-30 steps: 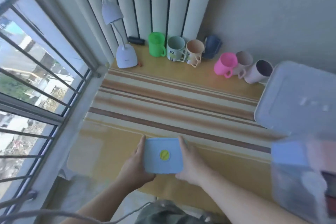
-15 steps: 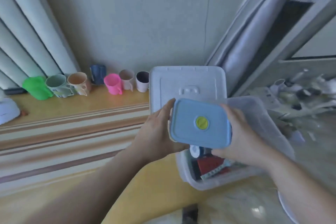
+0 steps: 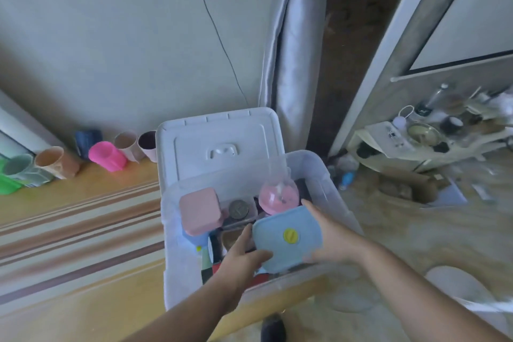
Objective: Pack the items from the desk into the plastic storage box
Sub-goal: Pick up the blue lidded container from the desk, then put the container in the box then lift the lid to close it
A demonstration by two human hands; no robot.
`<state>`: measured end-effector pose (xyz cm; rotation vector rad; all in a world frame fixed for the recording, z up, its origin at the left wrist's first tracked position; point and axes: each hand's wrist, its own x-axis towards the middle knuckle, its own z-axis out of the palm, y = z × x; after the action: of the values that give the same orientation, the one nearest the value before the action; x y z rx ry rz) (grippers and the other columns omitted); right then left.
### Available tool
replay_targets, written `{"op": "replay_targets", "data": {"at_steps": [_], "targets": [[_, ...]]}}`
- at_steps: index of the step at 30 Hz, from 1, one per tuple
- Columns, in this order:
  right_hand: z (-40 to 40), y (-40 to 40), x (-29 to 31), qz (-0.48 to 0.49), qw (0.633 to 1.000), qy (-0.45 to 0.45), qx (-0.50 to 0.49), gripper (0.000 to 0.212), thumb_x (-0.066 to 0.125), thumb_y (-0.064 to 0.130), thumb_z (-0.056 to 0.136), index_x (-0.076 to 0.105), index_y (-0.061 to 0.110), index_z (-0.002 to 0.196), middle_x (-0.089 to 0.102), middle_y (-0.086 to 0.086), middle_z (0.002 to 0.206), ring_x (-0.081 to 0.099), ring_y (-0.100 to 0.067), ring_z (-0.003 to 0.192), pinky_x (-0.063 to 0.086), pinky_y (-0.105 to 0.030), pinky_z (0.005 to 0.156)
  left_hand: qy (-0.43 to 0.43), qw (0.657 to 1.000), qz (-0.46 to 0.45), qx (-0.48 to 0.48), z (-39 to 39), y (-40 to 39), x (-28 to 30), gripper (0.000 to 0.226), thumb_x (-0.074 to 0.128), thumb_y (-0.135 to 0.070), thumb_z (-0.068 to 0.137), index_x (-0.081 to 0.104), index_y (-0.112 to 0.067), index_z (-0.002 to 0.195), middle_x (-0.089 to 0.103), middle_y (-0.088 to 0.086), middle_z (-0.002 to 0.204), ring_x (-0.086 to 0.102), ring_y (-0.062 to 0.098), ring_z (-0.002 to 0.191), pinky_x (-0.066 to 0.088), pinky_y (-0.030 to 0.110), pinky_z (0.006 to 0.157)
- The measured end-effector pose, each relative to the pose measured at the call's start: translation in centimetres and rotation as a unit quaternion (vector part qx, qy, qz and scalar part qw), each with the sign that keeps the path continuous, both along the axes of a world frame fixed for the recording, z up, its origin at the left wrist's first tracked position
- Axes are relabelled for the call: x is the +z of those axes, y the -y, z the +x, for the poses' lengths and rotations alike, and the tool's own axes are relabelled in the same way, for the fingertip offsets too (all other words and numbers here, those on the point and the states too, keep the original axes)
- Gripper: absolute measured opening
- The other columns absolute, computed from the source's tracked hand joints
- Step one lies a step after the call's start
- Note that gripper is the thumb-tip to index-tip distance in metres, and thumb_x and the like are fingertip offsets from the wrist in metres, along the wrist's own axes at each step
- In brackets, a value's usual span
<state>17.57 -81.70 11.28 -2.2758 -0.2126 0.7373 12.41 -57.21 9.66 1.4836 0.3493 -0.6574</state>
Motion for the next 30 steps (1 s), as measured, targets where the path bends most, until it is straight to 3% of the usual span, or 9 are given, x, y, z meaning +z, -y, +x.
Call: {"op": "replay_targets", "data": {"at_steps": [3, 7, 9, 11, 18, 21, 25, 28, 30], "targets": [[0.0, 1.0, -0.6, 0.051, 0.995, -0.049, -0.075, 0.096, 0.083, 0.007, 0.081, 0.028, 0.041, 0.152, 0.048, 0.032, 0.126, 0.053, 0.029, 0.100, 0.051, -0.010, 0.083, 0.003, 0.999, 0.009, 0.033, 0.9, 0.8, 0.1, 0.052, 0.056, -0.015, 0.096, 0.059, -0.049, 0.135, 0.073, -0.001, 0.122, 0.068, 0.028, 0.113, 0.059, 0.042, 0.094], [-0.3, 0.6, -1.1, -0.027, 0.988, -0.030, -0.146, 0.062, 0.068, 0.040, 0.080, 0.046, 0.034, 0.138, 0.066, 0.013, 0.127, 0.065, 0.002, 0.108, 0.058, -0.036, 0.094, 0.026, 0.995, 0.083, -0.040, 1.4, 2.3, -0.2, 0.067, 0.062, -0.014, 0.095, 0.043, -0.056, 0.143, 0.069, -0.004, 0.124, 0.070, 0.017, 0.103, 0.061, 0.028, 0.077], [-0.6, 0.2, -1.9, -0.131, 0.988, -0.027, -0.082, 0.088, 0.059, 0.054, 0.082, 0.025, 0.031, 0.160, 0.037, -0.001, 0.164, 0.052, -0.018, 0.137, 0.050, -0.037, 0.103, 0.084, 0.961, 0.207, -0.163, 1.4, 2.8, -1.3, 0.093, 0.073, -0.030, 0.084, 0.015, -0.057, 0.152, 0.056, -0.011, 0.135, 0.065, 0.011, 0.108, 0.060, 0.030, 0.088], [-0.6, 0.0, -2.9, -0.197, 0.979, -0.021, -0.052, 0.097, 0.057, 0.053, 0.089, 0.006, 0.025, 0.166, 0.014, -0.008, 0.170, 0.046, -0.028, 0.143, 0.047, -0.037, 0.097, 0.145, 0.917, 0.293, -0.228, 1.2, 3.2, -1.7, 0.107, 0.080, -0.044, 0.078, 0.004, -0.052, 0.153, 0.044, -0.018, 0.141, 0.059, 0.007, 0.114, 0.054, 0.026, 0.095], [0.4, 1.1, -4.1, -0.255, 0.967, 0.002, 0.009, 0.095, 0.058, 0.052, 0.088, 0.007, 0.029, 0.165, 0.021, -0.008, 0.166, 0.058, -0.028, 0.126, 0.050, -0.036, 0.083, 0.190, 0.863, 0.384, -0.269, 2.4, 2.5, -1.7, 0.104, 0.078, -0.069, 0.064, 0.023, -0.041, 0.148, 0.053, -0.013, 0.137, 0.059, 0.011, 0.114, 0.055, 0.036, 0.096], [0.3, 1.6, -3.1, -0.249, 0.967, 0.027, 0.045, 0.084, 0.056, 0.050, 0.087, 0.020, 0.034, 0.161, 0.019, 0.002, 0.168, 0.056, -0.026, 0.130, 0.053, -0.038, 0.094, 0.233, 0.821, 0.420, -0.310, 3.9, 1.0, -0.1, 0.092, 0.069, -0.067, 0.077, 0.026, -0.039, 0.154, 0.054, -0.007, 0.140, 0.056, 0.018, 0.123, 0.050, 0.038, 0.102], [2.9, 2.0, 0.4, -0.134, 0.970, 0.184, 0.081, 0.048, 0.070, 0.036, 0.091, 0.060, 0.042, 0.138, 0.037, 0.029, 0.155, 0.050, -0.007, 0.134, 0.048, -0.026, 0.101, 0.350, 0.796, 0.450, -0.203, 8.3, -6.8, 2.8, 0.046, 0.067, -0.043, 0.093, 0.055, -0.042, 0.137, 0.067, -0.018, 0.107, 0.061, 0.005, 0.093, 0.054, 0.027, 0.079], [8.9, 2.2, 1.6, -0.083, 0.933, 0.351, 0.018, 0.034, 0.086, 0.011, 0.079, 0.078, 0.024, 0.110, 0.066, 0.008, 0.125, 0.063, -0.017, 0.112, 0.045, -0.024, 0.094, 0.361, 0.792, 0.488, -0.057, 13.4, -15.9, 3.0, 0.030, 0.068, -0.034, 0.092, 0.067, -0.036, 0.122, 0.065, -0.017, 0.098, 0.064, 0.006, 0.085, 0.054, 0.031, 0.074], [14.7, 1.7, 1.5, -0.113, 0.927, 0.356, -0.029, 0.025, 0.081, 0.019, 0.086, 0.078, 0.018, 0.111, 0.068, 0.000, 0.115, 0.065, -0.026, 0.105, 0.044, -0.029, 0.089, 0.291, 0.808, 0.512, -0.007, 17.6, -20.9, 1.8, 0.027, 0.070, -0.024, 0.093, 0.068, -0.032, 0.119, 0.067, -0.009, 0.097, 0.066, 0.013, 0.084, 0.053, 0.036, 0.074]]}}
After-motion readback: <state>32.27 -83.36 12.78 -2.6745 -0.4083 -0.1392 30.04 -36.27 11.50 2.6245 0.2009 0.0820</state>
